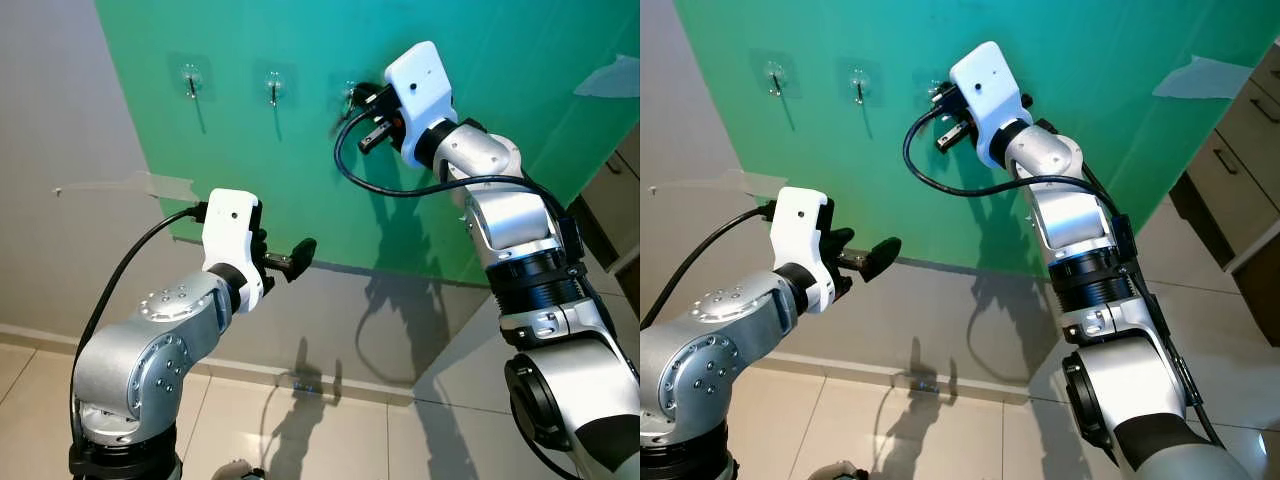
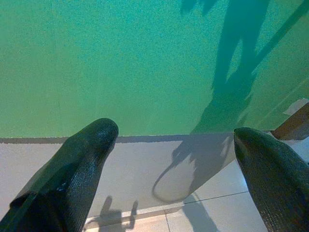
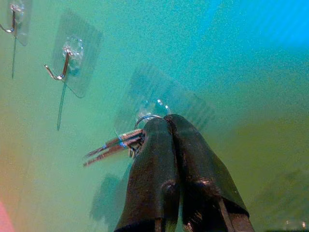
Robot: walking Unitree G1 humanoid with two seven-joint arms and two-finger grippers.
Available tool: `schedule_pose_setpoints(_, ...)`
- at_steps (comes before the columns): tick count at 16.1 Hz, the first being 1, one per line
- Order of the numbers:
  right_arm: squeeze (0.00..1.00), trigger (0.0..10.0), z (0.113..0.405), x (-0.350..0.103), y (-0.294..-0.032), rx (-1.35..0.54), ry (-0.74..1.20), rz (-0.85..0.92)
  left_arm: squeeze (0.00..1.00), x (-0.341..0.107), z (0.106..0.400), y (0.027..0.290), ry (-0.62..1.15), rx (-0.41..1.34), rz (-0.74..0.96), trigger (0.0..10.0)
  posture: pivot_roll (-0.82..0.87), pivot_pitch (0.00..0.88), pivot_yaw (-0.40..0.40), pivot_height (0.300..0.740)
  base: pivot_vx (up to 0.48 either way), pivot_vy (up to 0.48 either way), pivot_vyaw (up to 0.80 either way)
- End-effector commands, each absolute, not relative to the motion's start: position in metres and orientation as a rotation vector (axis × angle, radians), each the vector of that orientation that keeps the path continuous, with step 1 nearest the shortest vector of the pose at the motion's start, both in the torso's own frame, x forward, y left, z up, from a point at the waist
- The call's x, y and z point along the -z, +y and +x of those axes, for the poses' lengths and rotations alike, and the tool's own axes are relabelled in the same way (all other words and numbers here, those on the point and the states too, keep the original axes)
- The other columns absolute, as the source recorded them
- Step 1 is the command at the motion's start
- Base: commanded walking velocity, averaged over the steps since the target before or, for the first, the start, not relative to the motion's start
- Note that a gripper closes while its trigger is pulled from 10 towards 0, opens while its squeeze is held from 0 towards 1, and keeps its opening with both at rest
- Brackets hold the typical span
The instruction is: Hang keys on a hook
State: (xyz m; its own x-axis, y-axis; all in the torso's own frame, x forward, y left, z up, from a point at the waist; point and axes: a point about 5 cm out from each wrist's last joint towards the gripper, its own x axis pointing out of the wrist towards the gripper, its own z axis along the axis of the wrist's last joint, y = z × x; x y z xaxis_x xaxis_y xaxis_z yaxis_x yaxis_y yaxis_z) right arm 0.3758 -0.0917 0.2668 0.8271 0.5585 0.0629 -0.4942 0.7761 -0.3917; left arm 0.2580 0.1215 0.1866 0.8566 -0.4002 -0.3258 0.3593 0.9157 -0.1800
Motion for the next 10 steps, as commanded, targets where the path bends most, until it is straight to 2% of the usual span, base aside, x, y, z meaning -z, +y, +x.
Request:
schedule_pose_setpoints(1,0.00,10.0,0.375,-0.271,-0.094,-0.564,-0.178,-0.340,0.00,-0.188,0.256,0.119,0.361,0.411,-0.107,10.0,-0.03,0.000,-0.059,0.740,0.000,0.000,0.00)
schedule_pose_setpoints(5,0.00,10.0,0.372,-0.264,-0.089,-0.597,-0.099,-0.264,0.00,-0.188,0.256,0.120,0.361,0.409,-0.106,10.0,-0.03,0.000,-0.061,0.740,0.000,0.000,0.00)
schedule_pose_setpoints(10,0.00,10.0,0.367,-0.257,-0.083,-0.630,-0.063,-0.257,0.00,-0.189,0.255,0.120,0.362,0.406,-0.107,10.0,-0.02,0.000,-0.068,0.740,0.000,0.000,0.00)
